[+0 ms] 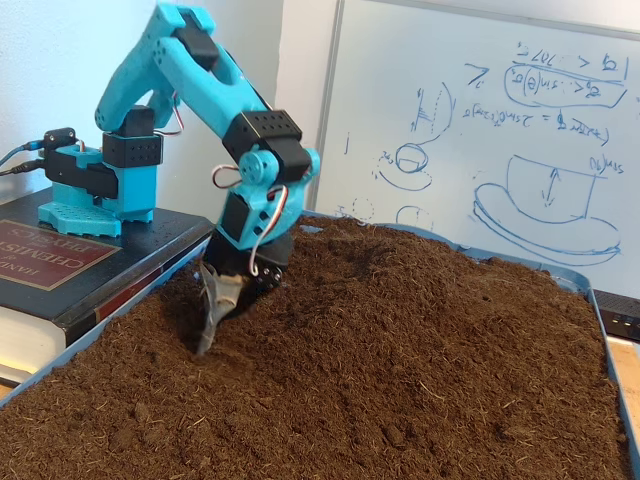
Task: Build a berm.
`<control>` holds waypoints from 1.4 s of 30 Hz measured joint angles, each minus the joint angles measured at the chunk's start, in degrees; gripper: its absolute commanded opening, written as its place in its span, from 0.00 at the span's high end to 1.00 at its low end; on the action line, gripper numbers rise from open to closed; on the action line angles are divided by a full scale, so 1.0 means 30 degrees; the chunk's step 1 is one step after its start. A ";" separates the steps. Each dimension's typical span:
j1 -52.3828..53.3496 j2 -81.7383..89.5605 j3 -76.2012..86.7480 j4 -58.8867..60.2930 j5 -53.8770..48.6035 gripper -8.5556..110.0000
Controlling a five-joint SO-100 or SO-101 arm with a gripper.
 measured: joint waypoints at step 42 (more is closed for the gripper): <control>-0.7705 0.6328 -0.1523 0.5449 1.0195 0.92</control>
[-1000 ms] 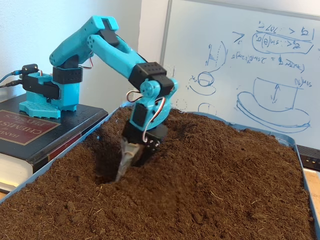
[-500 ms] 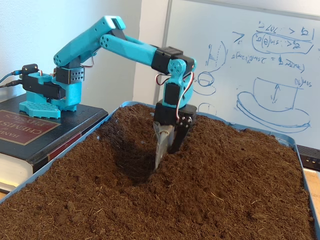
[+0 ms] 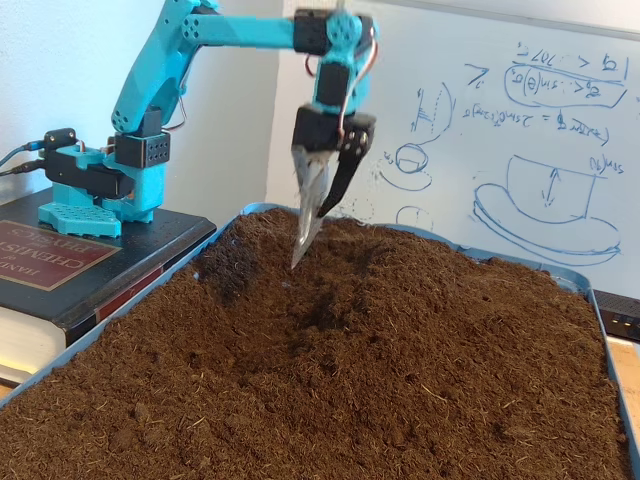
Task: Build a berm.
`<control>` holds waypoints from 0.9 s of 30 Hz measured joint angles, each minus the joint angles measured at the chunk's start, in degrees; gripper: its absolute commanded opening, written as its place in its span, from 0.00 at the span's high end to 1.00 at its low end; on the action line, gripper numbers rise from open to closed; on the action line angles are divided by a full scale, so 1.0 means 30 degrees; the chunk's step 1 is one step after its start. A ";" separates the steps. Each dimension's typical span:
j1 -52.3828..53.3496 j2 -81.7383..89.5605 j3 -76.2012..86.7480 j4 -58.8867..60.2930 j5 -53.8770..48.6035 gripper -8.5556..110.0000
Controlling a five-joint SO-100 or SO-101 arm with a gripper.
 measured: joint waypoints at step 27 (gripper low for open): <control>-0.0879 1.2275 2.5781 -1.9512 0.1611 0.92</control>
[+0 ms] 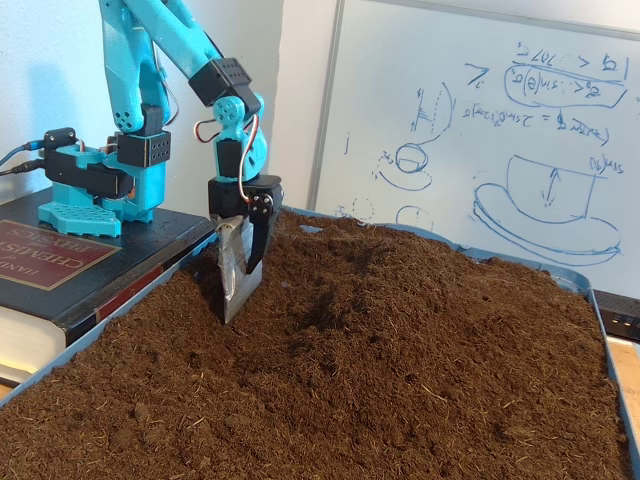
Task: Build a berm.
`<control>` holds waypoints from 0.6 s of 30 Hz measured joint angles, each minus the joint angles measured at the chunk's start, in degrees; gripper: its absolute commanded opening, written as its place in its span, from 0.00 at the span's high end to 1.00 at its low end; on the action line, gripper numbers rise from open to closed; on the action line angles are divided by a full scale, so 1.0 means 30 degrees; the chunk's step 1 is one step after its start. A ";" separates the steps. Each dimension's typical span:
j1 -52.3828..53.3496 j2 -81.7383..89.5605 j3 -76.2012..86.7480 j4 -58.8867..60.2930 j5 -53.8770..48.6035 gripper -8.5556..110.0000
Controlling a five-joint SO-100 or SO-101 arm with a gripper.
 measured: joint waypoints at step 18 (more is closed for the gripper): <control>0.0000 -0.6943 -0.5596 -0.4219 0.0527 0.92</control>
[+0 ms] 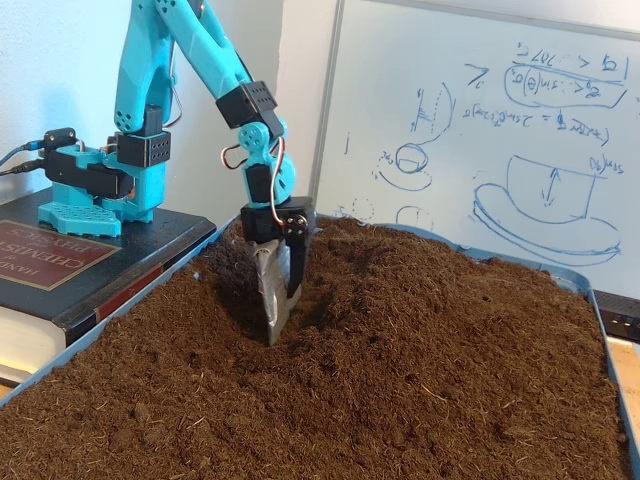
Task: Build a berm.
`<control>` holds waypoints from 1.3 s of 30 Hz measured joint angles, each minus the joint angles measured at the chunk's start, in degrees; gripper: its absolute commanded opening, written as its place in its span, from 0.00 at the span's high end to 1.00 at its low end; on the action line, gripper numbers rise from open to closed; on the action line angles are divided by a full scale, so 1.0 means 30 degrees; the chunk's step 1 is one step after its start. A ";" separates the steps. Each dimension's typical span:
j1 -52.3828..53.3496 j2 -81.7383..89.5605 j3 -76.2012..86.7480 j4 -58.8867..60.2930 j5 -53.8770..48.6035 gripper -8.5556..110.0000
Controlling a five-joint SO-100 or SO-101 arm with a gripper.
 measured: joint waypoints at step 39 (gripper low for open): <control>-0.5625 0.8613 -0.3662 1.7549 0.3340 0.92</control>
